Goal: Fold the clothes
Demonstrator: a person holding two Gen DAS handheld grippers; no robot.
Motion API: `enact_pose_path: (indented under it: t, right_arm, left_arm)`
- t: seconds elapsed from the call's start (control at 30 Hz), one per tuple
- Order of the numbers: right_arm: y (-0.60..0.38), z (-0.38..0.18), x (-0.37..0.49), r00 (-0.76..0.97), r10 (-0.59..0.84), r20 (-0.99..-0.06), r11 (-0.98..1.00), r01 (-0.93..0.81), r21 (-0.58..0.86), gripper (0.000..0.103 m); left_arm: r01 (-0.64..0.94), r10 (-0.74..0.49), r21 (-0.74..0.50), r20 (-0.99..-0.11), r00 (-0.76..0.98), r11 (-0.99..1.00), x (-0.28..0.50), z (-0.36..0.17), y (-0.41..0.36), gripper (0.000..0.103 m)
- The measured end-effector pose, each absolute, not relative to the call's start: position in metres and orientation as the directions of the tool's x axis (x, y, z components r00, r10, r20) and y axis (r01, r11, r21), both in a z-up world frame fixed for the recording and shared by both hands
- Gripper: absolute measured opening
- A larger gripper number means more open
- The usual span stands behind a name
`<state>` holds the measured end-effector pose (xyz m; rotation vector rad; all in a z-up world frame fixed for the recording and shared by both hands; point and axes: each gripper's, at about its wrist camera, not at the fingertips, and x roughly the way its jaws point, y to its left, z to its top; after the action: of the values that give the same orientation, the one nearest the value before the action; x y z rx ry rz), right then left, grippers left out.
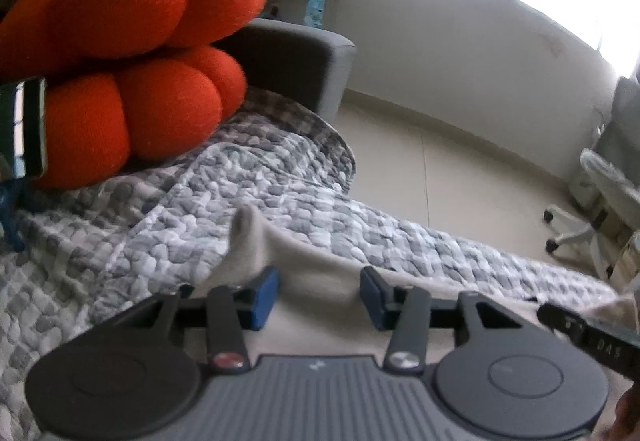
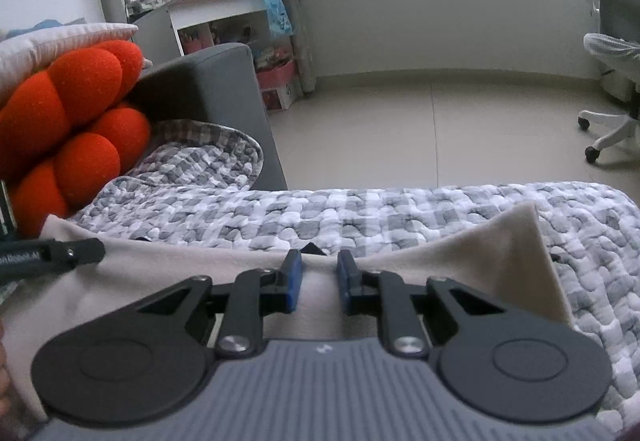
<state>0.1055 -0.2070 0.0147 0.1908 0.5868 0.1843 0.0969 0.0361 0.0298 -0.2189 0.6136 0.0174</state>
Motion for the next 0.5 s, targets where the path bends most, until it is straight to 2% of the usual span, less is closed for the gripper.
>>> enact_pose_path:
  t: [0.07,0.17,0.3,0.37,0.5]
  right_arm:
    - [-0.215,0.019,0.103,0.817,0.223,-0.532,0.962,-0.097,0.254,0.014]
    - [-0.222,0.030,0.101,0.831,0.173,-0.529,0.968,-0.043,0.248,0.015]
    - [-0.239,0.038,0.096,0.841,0.050,-0.538,0.973,0.080,0.216,0.023]
    - [-0.250,0.028,0.098,0.820,0.049,-0.570,0.961,0.117,0.252,0.023]
    - [-0.252,0.035,0.095,0.834,0.045,-0.550,0.954,0.127,0.270,0.020]
  left_arm:
    - [-0.089,-0.052,-0.217,-0.571,0.819,0.972,0.097,0.031,0.042,0.039]
    - [-0.102,-0.058,-0.245,-0.567,0.822,0.964,0.097,0.033,0.050,0.038]
    - [-0.117,-0.052,-0.261,-0.561,0.826,0.958,0.095,0.034,0.055,0.038]
    - [-0.126,-0.052,-0.271,-0.566,0.823,0.954,0.097,0.032,0.057,0.038]
    - [-0.151,-0.041,-0.278,-0.581,0.813,0.949,0.101,0.028,0.061,0.035]
